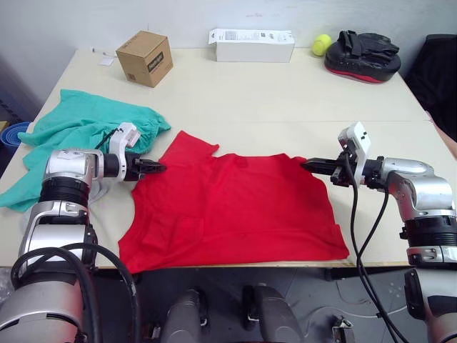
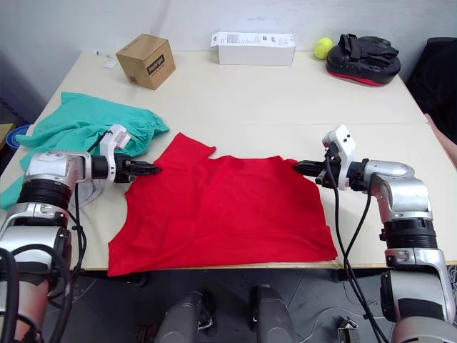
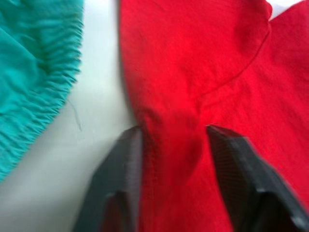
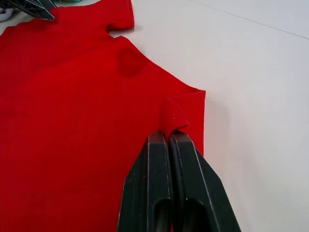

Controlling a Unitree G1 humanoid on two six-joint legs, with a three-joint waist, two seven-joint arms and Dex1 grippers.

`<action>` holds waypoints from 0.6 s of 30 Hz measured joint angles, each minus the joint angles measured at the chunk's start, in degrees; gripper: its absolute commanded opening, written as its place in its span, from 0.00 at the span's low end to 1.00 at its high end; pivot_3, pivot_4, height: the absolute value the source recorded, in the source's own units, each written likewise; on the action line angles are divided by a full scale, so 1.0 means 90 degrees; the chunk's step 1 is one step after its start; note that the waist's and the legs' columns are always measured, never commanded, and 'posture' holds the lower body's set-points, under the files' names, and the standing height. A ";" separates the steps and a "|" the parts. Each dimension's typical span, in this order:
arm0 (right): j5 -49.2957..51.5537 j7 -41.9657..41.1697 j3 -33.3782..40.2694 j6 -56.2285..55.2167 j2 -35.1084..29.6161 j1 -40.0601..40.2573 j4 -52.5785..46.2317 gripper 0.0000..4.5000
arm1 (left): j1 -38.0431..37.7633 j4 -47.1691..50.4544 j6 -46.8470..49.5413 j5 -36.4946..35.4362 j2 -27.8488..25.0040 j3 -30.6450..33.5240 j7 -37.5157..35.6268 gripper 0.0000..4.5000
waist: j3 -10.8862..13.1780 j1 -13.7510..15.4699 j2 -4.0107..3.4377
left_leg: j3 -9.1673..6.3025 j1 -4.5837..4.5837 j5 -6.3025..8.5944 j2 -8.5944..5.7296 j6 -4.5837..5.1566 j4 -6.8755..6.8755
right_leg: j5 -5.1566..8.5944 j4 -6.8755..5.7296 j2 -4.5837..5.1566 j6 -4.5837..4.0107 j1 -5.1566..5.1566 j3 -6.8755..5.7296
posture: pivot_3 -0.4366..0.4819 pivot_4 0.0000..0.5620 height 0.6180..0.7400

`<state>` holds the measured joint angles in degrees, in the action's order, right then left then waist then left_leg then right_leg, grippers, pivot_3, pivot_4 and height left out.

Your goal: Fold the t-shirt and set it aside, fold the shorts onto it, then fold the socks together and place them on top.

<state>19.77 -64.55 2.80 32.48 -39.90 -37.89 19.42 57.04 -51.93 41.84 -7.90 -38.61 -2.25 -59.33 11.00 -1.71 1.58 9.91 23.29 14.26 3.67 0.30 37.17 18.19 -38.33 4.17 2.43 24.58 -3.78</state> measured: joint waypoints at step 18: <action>0.0072 -0.1246 0.0216 -0.2251 -0.0448 0.1119 -0.0759 0.00 | -0.2341 0.3269 -0.2742 -0.0577 -0.0477 0.0755 -0.0918 0.01 | 0.0001 -0.0018 0.0002 | 0.0004 -0.0005 0.0001 0.0005 -0.0002 -0.0009 | -0.0001 0.0017 -0.0003 0.0003 -0.0007 0.0002 | 0.48 0.27 1.00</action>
<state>20.42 -75.77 4.75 12.22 -43.93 -27.82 12.59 35.97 -22.51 17.17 -13.10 -42.90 4.55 -67.60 11.01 -1.87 1.60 9.95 23.25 14.27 3.71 0.28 37.09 18.19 -38.18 4.14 2.45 24.51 -3.76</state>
